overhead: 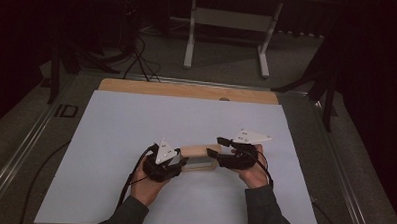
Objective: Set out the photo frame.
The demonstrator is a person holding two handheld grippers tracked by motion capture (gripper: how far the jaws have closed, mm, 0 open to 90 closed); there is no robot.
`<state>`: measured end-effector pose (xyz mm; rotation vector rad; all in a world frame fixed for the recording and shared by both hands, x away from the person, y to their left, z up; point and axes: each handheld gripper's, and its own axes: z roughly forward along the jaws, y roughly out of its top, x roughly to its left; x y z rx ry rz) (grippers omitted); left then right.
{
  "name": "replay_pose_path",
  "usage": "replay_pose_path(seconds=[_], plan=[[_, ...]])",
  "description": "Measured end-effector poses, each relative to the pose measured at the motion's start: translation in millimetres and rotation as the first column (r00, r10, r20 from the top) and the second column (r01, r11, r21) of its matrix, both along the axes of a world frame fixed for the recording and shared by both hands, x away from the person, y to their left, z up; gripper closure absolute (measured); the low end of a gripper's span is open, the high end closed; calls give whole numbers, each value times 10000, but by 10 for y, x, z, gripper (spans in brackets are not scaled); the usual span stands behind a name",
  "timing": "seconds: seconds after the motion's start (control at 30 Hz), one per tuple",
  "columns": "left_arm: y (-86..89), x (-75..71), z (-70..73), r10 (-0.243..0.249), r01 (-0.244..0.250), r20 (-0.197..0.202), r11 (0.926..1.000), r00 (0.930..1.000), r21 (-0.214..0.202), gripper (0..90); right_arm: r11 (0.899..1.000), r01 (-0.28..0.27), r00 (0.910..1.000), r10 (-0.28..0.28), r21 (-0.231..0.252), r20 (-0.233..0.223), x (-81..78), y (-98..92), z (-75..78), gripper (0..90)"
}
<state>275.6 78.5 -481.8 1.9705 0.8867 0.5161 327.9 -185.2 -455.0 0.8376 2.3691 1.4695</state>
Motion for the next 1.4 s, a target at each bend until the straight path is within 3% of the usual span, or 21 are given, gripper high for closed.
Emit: replay_pose_path(seconds=[0.57, 0.97, 1.07, 1.1, 1.17, 1.4], plan=[[56, 38, 3, 64, -65, -95, 9999, 9999, -82, 597, 9982, -460, 9988, 454, -372, -172, 10, 66, -94, 358], [89, 61, 6, 116, -117, -135, 9999, 9998, -110, 599, 9949, -568, 9983, 578, -832, 93, -3, 114, -124, 348], [107, 65, 11, 271, -272, -93, 9996, 9996, -76, 612, 9930, -614, 9979, 632, -1011, 147, -5, 130, -141, 359], [116, 65, 15, 347, -347, -29, 9994, 9994, -64, 670, 9923, -640, 9977, 659, -1061, 145, -6, 137, -147, 366], [140, 72, 21, 276, -278, -109, 9995, 9996, -180, 705, 9912, -601, 9978, 629, -1179, 200, -8, 153, -162, 363], [138, 80, 14, 298, -300, -87, 9993, 9995, -232, 693, 9898, -502, 9978, 554, -1335, 354, -5, 132, -168, 438]])
